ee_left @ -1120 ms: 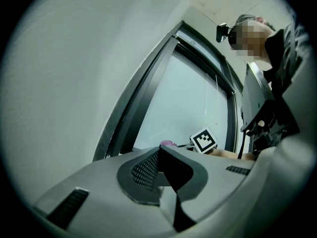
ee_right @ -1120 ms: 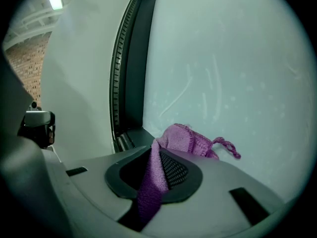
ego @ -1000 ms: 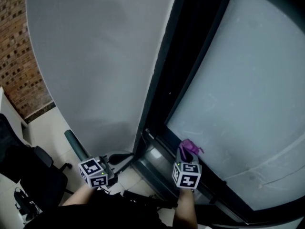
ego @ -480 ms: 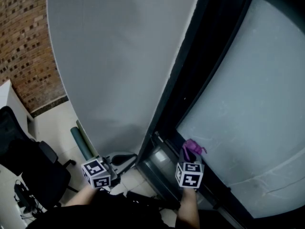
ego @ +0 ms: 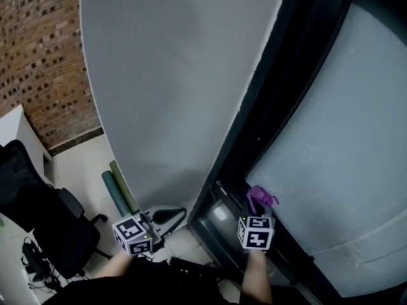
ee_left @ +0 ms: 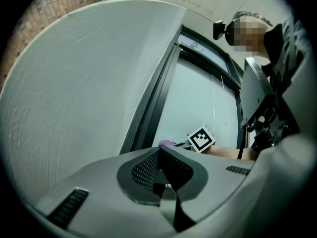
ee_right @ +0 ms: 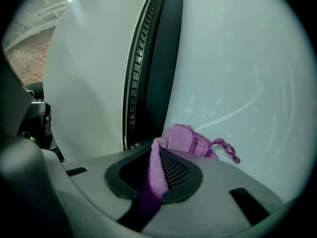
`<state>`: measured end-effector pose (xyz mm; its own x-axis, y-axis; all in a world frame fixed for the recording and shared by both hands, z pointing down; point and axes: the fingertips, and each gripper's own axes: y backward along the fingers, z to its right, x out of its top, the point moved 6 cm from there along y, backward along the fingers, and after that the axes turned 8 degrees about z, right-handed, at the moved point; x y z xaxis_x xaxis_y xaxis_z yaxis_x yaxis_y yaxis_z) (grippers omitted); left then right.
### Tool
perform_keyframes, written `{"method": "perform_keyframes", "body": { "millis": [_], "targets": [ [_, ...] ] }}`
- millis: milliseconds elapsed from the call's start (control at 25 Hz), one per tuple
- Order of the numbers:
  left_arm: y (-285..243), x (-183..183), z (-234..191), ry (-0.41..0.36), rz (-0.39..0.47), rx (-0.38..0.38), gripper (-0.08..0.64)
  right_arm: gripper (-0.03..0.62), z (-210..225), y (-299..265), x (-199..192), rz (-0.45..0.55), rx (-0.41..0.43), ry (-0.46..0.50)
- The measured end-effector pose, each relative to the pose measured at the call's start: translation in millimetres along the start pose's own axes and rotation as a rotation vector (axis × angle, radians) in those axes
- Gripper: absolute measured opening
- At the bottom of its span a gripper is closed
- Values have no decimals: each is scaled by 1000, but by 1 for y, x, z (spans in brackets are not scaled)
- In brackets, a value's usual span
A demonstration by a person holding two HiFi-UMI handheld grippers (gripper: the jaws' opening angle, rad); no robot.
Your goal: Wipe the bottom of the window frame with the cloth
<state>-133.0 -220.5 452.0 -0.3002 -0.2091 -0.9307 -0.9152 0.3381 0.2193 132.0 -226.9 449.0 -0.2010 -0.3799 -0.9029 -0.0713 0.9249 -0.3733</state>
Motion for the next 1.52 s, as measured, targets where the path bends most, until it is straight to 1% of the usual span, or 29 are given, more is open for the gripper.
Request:
{"method": "perform_keyframes", "body": {
  "millis": [80,240,400,520,640,840,1080,1240,1360,1520],
  "targets": [
    [0,-1,0,-32,-8,9,0,63,-2,-4,1,-3,6,14],
    [0,0,-2,-53,-1,18,0,63,-4,-12,4,0,30,17],
    [7,0,-4,-71,26,47,0,63,-7,-19,5,2,50,31],
    [14,-2,-4,-69,28,79,0,63,-9,-24,5,2,59,48],
    [21,-2,-4,-50,11,107,0,63,-13,-32,8,9,77,58],
    [32,-4,-6,-49,21,143,0,63,-14,-39,11,2,104,76],
    [35,-2,-4,-38,27,152,0,63,-22,-39,12,-6,121,89],
    [34,-3,-4,-29,25,140,0,63,-27,-38,12,1,128,99],
    [35,-2,-2,-10,54,123,0,63,-32,-35,11,-4,146,104],
    [35,-7,-1,-13,43,107,0,63,-40,-28,5,-9,158,116]
  ]
}}
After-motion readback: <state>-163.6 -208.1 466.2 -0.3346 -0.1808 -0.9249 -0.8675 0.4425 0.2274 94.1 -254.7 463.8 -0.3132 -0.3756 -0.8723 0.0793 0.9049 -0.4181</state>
